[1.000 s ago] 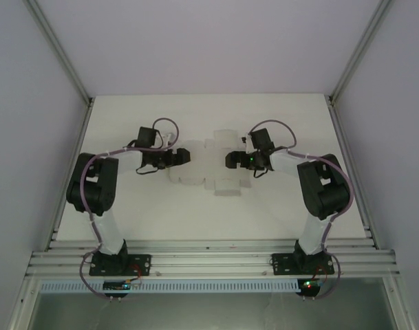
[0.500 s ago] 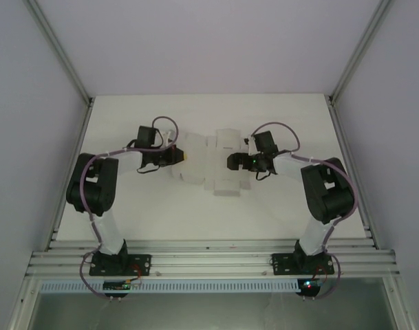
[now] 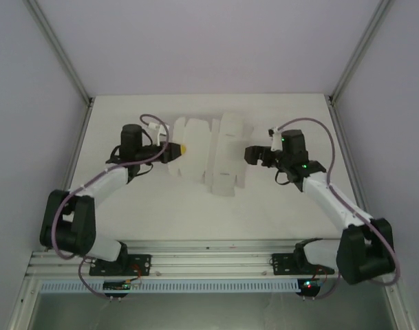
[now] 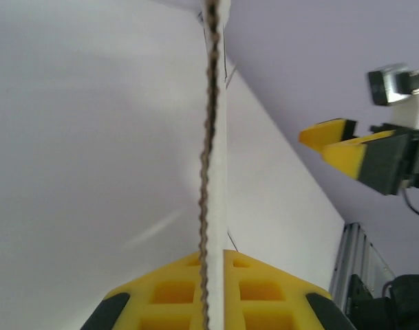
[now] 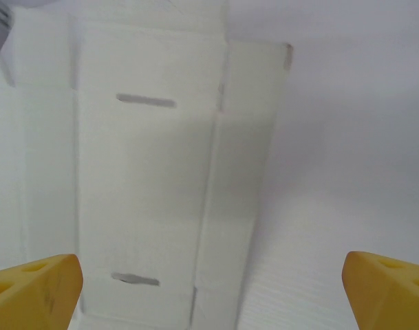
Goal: Assemble paper box
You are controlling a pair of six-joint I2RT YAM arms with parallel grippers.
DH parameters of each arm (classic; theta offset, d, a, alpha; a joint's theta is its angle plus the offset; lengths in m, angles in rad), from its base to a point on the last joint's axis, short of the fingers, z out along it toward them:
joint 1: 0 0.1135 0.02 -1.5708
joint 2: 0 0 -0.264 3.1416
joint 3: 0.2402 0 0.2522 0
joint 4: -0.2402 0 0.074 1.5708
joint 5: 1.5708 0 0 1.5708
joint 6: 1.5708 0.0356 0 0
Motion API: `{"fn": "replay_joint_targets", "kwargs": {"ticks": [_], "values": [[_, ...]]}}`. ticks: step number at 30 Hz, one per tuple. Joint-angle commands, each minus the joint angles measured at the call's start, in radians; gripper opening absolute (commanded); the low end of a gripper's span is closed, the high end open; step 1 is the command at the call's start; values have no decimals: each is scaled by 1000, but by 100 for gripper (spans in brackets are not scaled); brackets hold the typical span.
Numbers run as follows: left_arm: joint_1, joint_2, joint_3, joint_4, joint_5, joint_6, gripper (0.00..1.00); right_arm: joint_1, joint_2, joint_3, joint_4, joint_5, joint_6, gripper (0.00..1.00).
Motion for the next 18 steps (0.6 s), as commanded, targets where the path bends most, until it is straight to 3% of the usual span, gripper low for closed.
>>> {"fn": "replay_joint_targets", "kwargs": {"ticks": [1,9,18], "values": [[-5,-79,-19,86,72,-33,0,-51,-83,-45,-27,-101,-31,99],[-7,-239,-62,182,99,-116,0,-206,-135,-85,54,-427,-25,99],[-8,-358,-100,182,75,-118,0,-284,-36,-55,131,-628,-7,98]]}}
